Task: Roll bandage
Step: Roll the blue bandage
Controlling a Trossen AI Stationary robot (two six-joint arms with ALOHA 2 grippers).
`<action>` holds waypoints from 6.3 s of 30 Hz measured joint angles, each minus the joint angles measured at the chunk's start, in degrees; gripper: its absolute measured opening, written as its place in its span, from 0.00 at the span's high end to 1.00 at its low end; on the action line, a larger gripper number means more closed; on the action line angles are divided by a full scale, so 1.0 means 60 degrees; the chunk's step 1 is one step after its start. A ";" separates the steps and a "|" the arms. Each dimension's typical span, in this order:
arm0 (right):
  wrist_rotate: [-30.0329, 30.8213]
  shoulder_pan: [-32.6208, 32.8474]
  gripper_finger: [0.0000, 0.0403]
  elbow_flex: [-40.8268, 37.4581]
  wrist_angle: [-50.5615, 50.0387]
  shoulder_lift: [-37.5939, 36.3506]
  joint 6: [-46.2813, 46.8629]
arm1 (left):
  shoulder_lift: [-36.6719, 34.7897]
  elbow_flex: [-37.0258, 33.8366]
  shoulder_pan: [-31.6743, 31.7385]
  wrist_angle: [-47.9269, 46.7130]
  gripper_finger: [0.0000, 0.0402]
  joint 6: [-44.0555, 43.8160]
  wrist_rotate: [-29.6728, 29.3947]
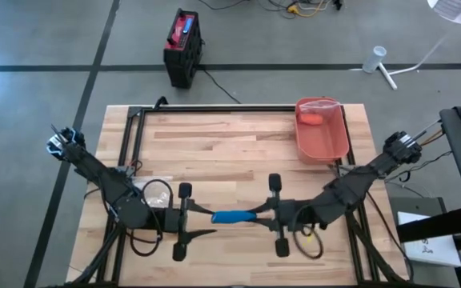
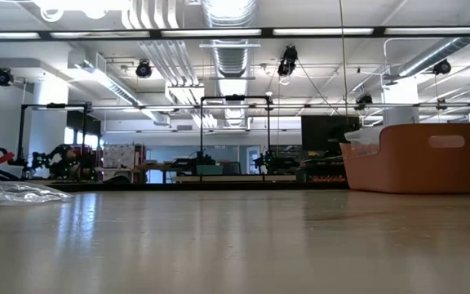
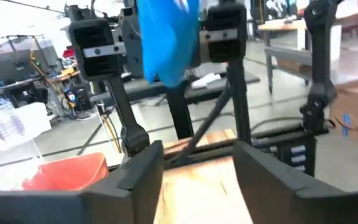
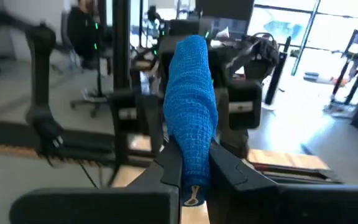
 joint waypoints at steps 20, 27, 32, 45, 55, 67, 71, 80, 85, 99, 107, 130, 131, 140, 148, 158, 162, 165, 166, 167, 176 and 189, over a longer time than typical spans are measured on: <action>-0.2236 -0.0166 0.93 -0.0157 0.1265 -0.0122 0.1336 | 0.2513 0.0607 0.0656 0.7008 0.42 0.4249 0.1270; -0.2213 -0.0188 0.93 -0.0157 0.1246 -0.0114 0.1336 | 0.2406 0.0778 0.0663 0.6388 0.42 0.4082 0.1245; -0.2260 -0.0188 0.93 -0.0157 0.1211 -0.0114 0.1320 | 0.2382 0.0783 0.0663 0.6223 0.45 0.3976 0.1245; -0.2411 -0.0188 0.93 -0.0164 0.1182 -0.0114 0.1303 | 0.2382 0.0785 0.0682 0.5937 0.81 0.3866 0.1212; -0.2387 -0.0188 0.92 -0.0165 0.1037 -0.0118 0.1339 | 0.2365 0.0781 0.0685 0.6602 0.78 0.4026 0.0991; -0.2087 -0.0203 0.92 -0.0175 0.1009 -0.0114 0.1216 | 0.2338 0.0781 0.0750 0.6351 0.98 0.3363 0.1228; -0.2055 -0.0203 0.93 -0.0175 0.1033 -0.0114 0.1163 | 0.2338 0.0781 0.0732 0.6314 1.00 0.3319 0.1229; -0.2043 -0.0199 0.93 -0.0182 0.1057 -0.0118 0.1127 | 0.2341 0.0694 0.0729 0.6037 1.00 0.2973 0.1227; -0.2035 -0.0203 0.92 -0.0182 0.1060 -0.0128 0.1114 | 0.2345 0.0678 0.0711 0.5973 1.00 0.2952 0.1208; -0.1658 -0.0185 0.92 -0.0182 0.0950 -0.0315 0.0957 | 0.2378 0.0457 0.0283 0.5687 1.00 0.2768 0.0924; -0.0866 -0.0182 0.92 -0.0272 0.0525 -0.0297 0.0307 | 0.2347 0.0457 0.0098 0.5715 1.00 0.3274 0.0538; 0.2363 -0.0365 0.93 -0.0998 -0.2840 0.0054 -0.3235 | 0.1398 0.0461 0.0068 0.1210 0.52 0.1176 -0.2043; 0.2146 -0.0407 0.93 -0.0998 -0.2882 0.0119 -0.3173 | 0.1398 0.0461 0.0180 0.1091 0.50 0.1068 -0.1955; 0.1473 -0.0665 0.93 -0.0998 -0.3112 0.0494 -0.3021 | 0.1399 0.0461 0.1093 -0.0535 0.40 -0.0459 0.0325; 0.0956 -0.0986 0.93 -0.1002 -0.3641 0.0527 -0.2589 | 0.1749 0.0463 0.1803 -0.1281 0.42 -0.0870 0.0539; 0.0399 -0.1156 0.93 -0.1060 -0.4062 0.0534 -0.1995 | 0.1879 0.0493 0.2026 -0.2520 0.42 -0.1449 0.0465; 0.0422 -0.1146 0.93 -0.1060 -0.4077 0.0534 -0.1909 | 0.1879 0.0493 0.2029 -0.2921 0.42 -0.1661 0.0400; 0.0833 -0.1138 0.93 -0.1056 -0.4145 0.0514 -0.1830 | 0.1879 0.0468 0.2026 -0.3439 0.45 -0.2046 0.0020; 0.0897 -0.1137 0.93 -0.1053 -0.4146 0.0504 -0.1830 | 0.1879 0.0463 0.2029 -0.3592 0.48 -0.2148 -0.0054; 0.0910 -0.1139 0.93 -0.1052 -0.4149 0.0501 -0.1833 | 0.1862 0.0461 0.2030 -0.3711 0.51 -0.2258 -0.0094; 0.0858 -0.1128 0.93 -0.1038 -0.4190 0.0501 -0.1822 | 0.1657 0.0457 0.2000 -0.3775 0.95 -0.2491 -0.0147; 0.0812 -0.0928 0.93 -0.1033 -0.4634 0.0381 -0.1252 | 0.1551 0.0521 0.1875 -0.4660 0.90 -0.3408 -0.0070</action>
